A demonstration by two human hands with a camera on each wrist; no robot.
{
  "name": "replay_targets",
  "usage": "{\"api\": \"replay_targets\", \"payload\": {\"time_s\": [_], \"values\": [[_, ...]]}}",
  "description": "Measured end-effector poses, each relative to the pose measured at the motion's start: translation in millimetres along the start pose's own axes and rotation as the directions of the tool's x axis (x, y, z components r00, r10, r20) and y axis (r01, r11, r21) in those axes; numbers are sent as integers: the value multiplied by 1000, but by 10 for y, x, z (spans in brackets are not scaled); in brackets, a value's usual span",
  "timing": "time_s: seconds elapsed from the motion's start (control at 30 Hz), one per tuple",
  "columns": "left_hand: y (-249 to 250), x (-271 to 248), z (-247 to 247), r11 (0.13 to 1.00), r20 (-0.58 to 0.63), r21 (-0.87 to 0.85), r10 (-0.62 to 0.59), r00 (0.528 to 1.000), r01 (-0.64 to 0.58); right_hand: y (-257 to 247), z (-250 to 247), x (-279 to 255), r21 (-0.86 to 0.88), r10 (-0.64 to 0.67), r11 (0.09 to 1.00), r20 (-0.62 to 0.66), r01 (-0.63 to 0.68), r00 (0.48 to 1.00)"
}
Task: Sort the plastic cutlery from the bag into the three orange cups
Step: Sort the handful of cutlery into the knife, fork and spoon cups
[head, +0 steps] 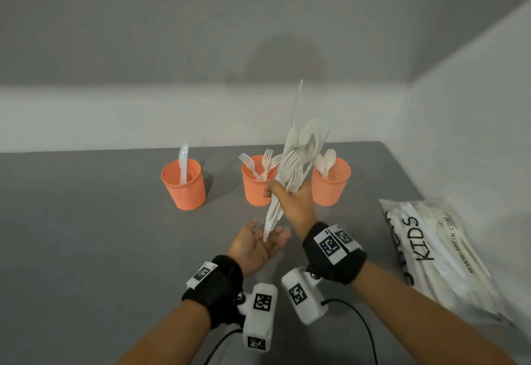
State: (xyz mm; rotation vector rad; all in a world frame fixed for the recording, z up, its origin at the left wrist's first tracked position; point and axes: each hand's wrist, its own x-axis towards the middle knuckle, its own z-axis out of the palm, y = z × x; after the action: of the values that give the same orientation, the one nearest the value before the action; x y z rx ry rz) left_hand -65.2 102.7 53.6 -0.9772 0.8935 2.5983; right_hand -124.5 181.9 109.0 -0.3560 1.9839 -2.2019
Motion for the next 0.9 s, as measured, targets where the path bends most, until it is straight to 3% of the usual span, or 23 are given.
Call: {"api": "replay_targets", "payload": {"time_s": [0.13,0.3,0.47,0.6,0.77,0.9], "values": [[283,-124,128,996,144,17,82,986,-86,-56,157,-72,43,-21,999,1,21,1000],[413,-176,156,988,170,15,147,974,-152,-17,333,-39,72,19,997,-63,-14,998],[484,-228,195,979,231,39,185,955,-199,-31,385,-46,96,12,995,-28,-10,1000],[500,-253,189,945,184,244,175,967,-217,-38,358,2,53,80,995,32,-82,996],[445,-277,123,842,128,508,134,983,-181,96,359,67,-81,205,976,65,-200,977],[549,-320,-93,685,149,709,87,985,-168,172,313,142,245,346,903,77,-354,935]]}}
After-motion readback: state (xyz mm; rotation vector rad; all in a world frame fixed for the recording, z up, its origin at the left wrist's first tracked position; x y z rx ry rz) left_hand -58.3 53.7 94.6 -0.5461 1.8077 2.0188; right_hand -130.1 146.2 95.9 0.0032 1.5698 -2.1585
